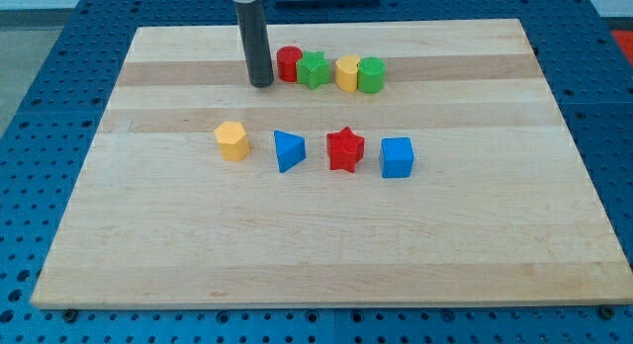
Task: Adjust the blocks in a line
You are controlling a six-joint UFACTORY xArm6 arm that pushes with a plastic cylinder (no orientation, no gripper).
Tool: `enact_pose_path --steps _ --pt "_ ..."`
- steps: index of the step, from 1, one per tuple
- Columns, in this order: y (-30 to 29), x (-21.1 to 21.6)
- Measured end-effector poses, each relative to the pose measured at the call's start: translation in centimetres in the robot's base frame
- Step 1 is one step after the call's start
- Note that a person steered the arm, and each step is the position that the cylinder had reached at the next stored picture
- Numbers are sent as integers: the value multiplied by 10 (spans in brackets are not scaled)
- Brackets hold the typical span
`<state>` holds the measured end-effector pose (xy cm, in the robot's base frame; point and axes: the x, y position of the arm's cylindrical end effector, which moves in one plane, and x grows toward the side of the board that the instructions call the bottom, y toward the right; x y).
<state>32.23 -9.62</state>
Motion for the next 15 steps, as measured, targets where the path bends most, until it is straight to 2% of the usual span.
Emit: enact_pose_path --steps 2,4,6,11,12,13,15 --pt "112 14" --pt "135 33" --pt "168 14" --pt "176 5" --pt "176 18" --pt "169 32" --pt "132 22"
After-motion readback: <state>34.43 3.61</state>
